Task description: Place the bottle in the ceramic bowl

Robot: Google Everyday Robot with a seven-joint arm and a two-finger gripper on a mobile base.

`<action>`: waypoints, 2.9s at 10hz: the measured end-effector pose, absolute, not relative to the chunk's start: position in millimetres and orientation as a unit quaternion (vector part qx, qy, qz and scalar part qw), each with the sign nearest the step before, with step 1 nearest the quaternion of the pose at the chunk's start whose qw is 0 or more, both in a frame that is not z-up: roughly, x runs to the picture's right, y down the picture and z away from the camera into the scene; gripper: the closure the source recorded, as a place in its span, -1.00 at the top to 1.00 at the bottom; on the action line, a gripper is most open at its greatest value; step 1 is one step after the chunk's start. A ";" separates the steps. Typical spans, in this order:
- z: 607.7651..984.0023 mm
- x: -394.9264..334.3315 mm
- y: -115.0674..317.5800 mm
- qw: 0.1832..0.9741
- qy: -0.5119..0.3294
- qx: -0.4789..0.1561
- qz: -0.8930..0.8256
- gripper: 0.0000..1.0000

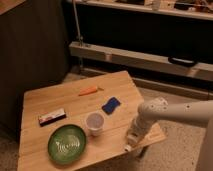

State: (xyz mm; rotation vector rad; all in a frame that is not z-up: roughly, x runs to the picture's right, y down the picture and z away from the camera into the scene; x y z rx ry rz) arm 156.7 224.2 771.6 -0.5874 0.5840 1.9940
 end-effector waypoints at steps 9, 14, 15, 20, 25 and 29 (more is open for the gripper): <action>641.0 34.6 184.5 0.591 0.152 -0.307 0.730 -0.81; 591.6 -43.4 215.3 0.642 0.123 -0.392 0.647 -0.81; 591.8 -56.3 227.6 0.647 0.126 -0.409 0.631 -0.81; 600.4 -110.6 324.5 0.664 0.117 -0.482 0.559 -0.81; 590.3 -139.1 309.8 0.667 0.092 -0.497 0.547 -0.81; 589.9 -164.7 298.4 0.675 0.086 -0.487 0.548 -0.81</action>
